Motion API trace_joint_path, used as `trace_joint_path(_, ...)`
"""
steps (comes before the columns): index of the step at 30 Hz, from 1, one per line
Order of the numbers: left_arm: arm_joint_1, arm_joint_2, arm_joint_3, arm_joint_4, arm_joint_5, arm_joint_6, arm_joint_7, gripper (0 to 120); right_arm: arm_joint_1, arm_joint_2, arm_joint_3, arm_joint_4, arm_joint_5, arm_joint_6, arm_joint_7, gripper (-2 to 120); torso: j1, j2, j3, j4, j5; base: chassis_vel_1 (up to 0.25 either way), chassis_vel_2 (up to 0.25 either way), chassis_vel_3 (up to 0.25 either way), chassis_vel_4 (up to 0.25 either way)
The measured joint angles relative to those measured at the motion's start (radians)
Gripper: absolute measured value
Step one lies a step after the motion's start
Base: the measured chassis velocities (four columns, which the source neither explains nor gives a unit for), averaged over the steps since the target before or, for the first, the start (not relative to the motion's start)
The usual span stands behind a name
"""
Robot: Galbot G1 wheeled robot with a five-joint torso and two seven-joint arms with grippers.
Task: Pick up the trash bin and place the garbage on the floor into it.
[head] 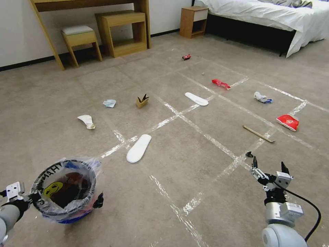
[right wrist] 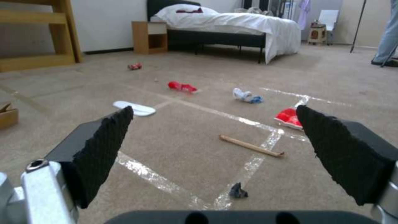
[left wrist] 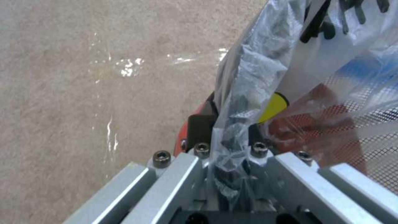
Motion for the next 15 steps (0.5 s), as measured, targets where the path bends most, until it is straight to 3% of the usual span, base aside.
trace_joint_path(15,0.005,-0.003,-0.005,0.006,0.011,-0.006,0.007,1,0.003,0.002,-0.004,-0.003,-0.003,-0.001,0.0,100,0.0,0.0,0.0,0.0001,0.0,-0.078,0.091,0.088,-0.092)
